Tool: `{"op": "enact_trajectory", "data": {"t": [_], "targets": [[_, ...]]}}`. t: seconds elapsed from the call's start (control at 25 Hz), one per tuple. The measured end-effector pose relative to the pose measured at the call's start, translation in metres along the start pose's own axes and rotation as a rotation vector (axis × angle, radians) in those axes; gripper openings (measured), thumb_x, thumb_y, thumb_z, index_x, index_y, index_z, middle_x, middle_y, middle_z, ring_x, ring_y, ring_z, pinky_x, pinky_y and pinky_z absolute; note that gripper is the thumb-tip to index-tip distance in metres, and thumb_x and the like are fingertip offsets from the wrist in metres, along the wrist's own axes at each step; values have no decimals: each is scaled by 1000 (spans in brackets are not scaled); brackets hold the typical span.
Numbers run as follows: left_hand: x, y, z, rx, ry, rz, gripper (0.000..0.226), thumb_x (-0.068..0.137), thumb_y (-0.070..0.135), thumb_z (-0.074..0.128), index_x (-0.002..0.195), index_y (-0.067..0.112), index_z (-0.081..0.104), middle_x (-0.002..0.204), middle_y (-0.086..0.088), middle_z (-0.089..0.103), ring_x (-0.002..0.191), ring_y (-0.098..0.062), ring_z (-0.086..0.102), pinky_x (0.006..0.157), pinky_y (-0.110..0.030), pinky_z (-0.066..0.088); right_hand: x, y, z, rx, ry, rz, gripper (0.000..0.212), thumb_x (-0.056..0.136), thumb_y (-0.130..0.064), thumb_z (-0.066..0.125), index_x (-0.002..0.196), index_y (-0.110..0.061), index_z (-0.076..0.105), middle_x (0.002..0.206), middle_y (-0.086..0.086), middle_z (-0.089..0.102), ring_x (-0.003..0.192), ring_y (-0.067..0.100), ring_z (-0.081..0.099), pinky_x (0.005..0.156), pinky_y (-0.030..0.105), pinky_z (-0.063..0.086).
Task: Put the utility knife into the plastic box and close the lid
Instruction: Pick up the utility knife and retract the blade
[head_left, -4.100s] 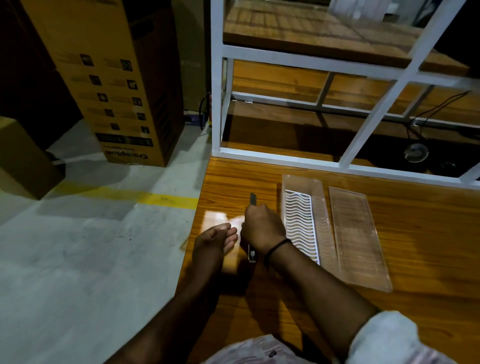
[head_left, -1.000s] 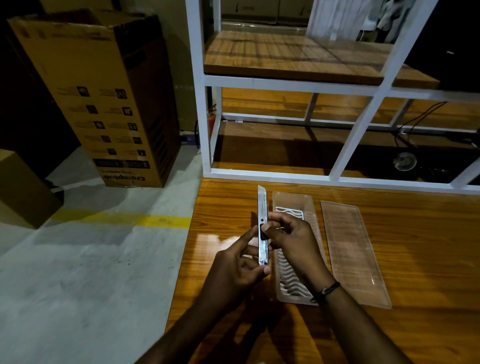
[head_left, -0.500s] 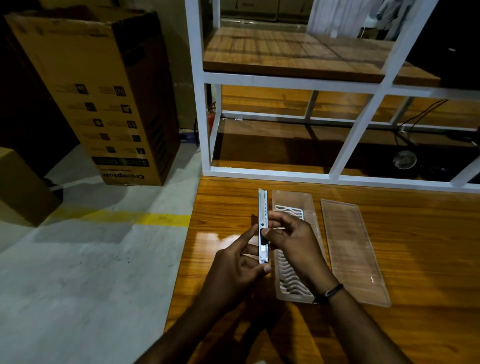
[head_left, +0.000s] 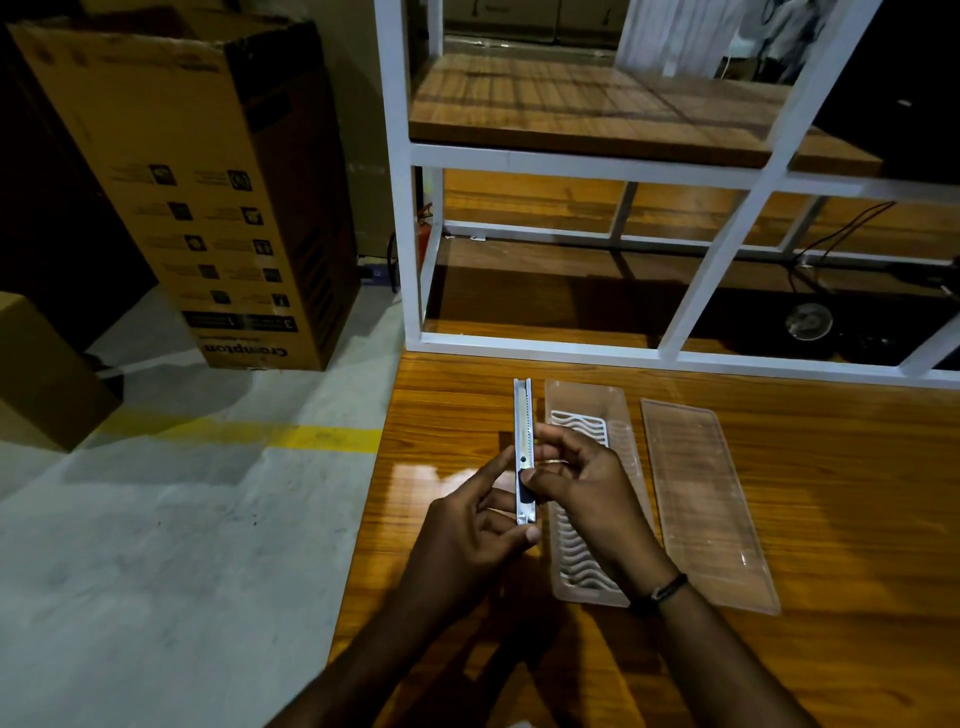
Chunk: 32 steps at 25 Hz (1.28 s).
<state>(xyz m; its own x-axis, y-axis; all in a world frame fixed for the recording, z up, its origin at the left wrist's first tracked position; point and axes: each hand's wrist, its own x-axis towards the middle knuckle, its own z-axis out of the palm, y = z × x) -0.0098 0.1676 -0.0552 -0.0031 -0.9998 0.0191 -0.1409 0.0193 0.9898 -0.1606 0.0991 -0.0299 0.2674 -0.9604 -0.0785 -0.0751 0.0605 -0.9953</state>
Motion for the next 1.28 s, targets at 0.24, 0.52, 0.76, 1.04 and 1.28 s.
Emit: {"op": "enact_trajectory", "data": {"t": [0.24, 0.52, 0.76, 1.04, 1.28], "targets": [[0, -2, -2, 2, -9, 28, 87, 83, 15, 83, 153, 37, 35, 94, 6, 76, 80, -7, 76, 76, -21, 60, -1, 2, -1, -12, 1, -2, 52, 85, 11, 65, 129, -15, 63, 114, 20, 69, 99, 29, 73, 84, 46, 62], [0, -1, 1, -24, -12, 28, 87, 83, 16, 83, 156, 31, 37, 96, 6, 77, 86, -11, 77, 79, -26, 62, -6, 3, -2, -48, 6, -2, 47, 88, 5, 66, 124, -26, 65, 80, 0, 68, 88, 23, 74, 85, 44, 62], [1, -1, 4, -41, -33, 17, 89, 83, 17, 83, 156, 31, 35, 95, 3, 78, 87, -14, 78, 83, -32, 64, -10, 3, -7, -56, 3, 7, 50, 91, -1, 65, 135, -22, 60, 74, 0, 71, 75, 17, 72, 69, 33, 58], [2, 1, 3, -21, -49, 32, 89, 84, 18, 83, 157, 30, 33, 93, 11, 78, 86, -10, 77, 78, -25, 62, -10, 3, -8, -62, 7, -9, 50, 90, -3, 67, 137, -21, 59, 72, 1, 71, 76, 19, 72, 70, 34, 58], [2, 2, 5, -43, -67, 47, 87, 85, 17, 82, 155, 34, 32, 92, 24, 76, 84, -5, 76, 76, -21, 60, -10, 5, -9, -69, 26, -36, 53, 88, -1, 69, 138, -19, 59, 74, 3, 69, 78, 25, 73, 77, 43, 61]]}}
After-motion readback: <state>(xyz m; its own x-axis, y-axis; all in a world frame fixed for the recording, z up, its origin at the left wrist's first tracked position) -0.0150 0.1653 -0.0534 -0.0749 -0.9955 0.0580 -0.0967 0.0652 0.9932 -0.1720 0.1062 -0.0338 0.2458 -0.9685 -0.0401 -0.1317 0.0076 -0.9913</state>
